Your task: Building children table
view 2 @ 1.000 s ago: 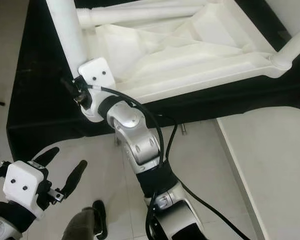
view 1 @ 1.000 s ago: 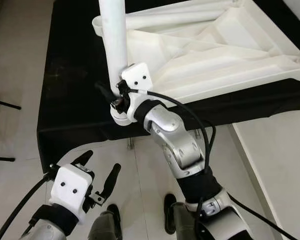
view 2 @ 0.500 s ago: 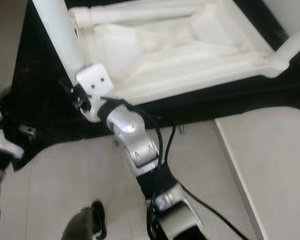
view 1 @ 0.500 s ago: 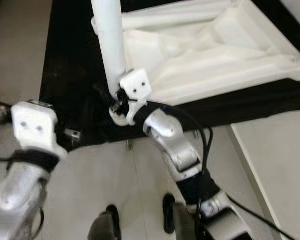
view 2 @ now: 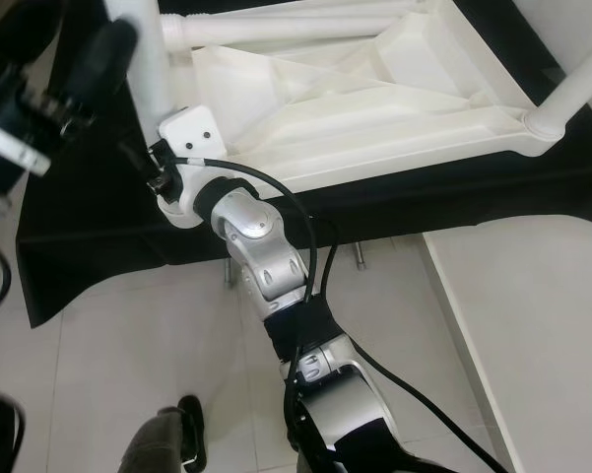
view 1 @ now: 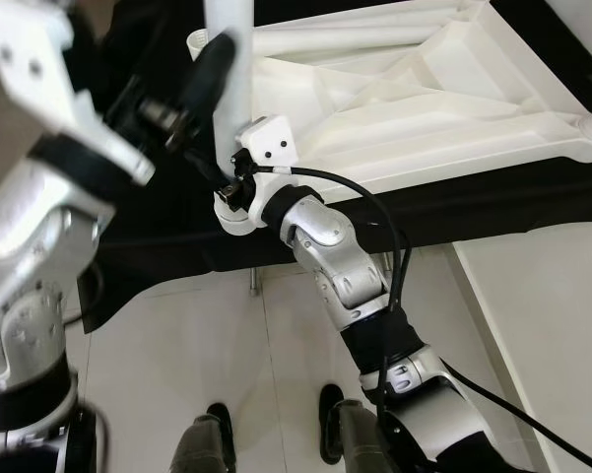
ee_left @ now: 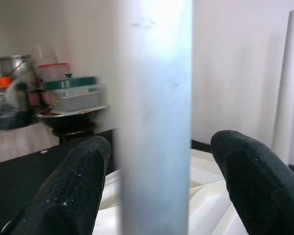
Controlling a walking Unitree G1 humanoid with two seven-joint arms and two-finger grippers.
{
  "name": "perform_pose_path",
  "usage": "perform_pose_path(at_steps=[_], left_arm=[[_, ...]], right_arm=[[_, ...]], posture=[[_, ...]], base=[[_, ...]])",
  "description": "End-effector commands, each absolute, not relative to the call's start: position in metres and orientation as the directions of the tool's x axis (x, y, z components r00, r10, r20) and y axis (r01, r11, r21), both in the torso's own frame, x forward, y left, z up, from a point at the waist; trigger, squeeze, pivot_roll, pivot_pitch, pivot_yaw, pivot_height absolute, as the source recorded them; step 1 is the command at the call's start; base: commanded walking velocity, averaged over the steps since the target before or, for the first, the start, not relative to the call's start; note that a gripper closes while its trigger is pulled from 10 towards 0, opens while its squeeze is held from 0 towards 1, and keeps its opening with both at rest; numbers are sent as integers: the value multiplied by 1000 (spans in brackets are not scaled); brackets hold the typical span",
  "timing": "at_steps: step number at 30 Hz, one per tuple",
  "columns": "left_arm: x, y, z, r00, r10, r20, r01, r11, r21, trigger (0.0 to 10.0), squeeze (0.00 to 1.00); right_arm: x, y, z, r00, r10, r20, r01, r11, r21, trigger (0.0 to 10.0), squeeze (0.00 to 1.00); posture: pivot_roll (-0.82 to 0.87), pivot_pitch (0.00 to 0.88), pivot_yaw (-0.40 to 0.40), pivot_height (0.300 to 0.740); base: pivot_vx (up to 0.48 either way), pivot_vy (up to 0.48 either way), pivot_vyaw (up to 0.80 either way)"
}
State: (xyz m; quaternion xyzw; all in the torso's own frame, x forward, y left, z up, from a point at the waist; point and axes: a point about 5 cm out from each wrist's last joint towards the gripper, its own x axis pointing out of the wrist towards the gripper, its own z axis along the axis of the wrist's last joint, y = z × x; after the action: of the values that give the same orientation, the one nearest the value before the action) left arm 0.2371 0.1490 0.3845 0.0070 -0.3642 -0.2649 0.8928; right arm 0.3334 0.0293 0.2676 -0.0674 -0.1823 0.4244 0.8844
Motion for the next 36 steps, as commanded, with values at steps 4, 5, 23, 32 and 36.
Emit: perform_pose_path(at_steps=[4, 5, 23, 32, 36], left_arm=[[251, 147, 407, 583, -520, 624, 478, 841, 253, 10000, 0], [251, 147, 407, 583, -520, 624, 478, 841, 253, 10000, 0], [269, 138, 415, 613, -596, 518, 627, 766, 140, 0, 0], [240, 143, 404, 323, -850, 416, 871, 439, 220, 0, 0], [233, 142, 403, 158, -907, 389, 944, 255, 211, 0, 0]], right_arm=[[317, 50, 264, 466, 848, 253, -786, 528, -320, 10000, 0], [317, 50, 264, 466, 848, 253, -786, 528, -320, 10000, 0], [328, 49, 265, 480, 852, 210, -747, 523, -410, 10000, 0], [319, 54, 262, 281, 956, 86, -922, 294, -251, 10000, 1000], [316, 55, 258, 200, 980, 8, -958, 197, -210, 10000, 0]], posture=[[85, 213, 17, 740], [85, 213, 17, 740], [88, 161, 42, 740], [75, 134, 30, 740], [65, 129, 24, 740]], base=[[0, 0, 0], [0, 0, 0], [0, 0, 0], [0, 0, 0], [0, 0, 0]])
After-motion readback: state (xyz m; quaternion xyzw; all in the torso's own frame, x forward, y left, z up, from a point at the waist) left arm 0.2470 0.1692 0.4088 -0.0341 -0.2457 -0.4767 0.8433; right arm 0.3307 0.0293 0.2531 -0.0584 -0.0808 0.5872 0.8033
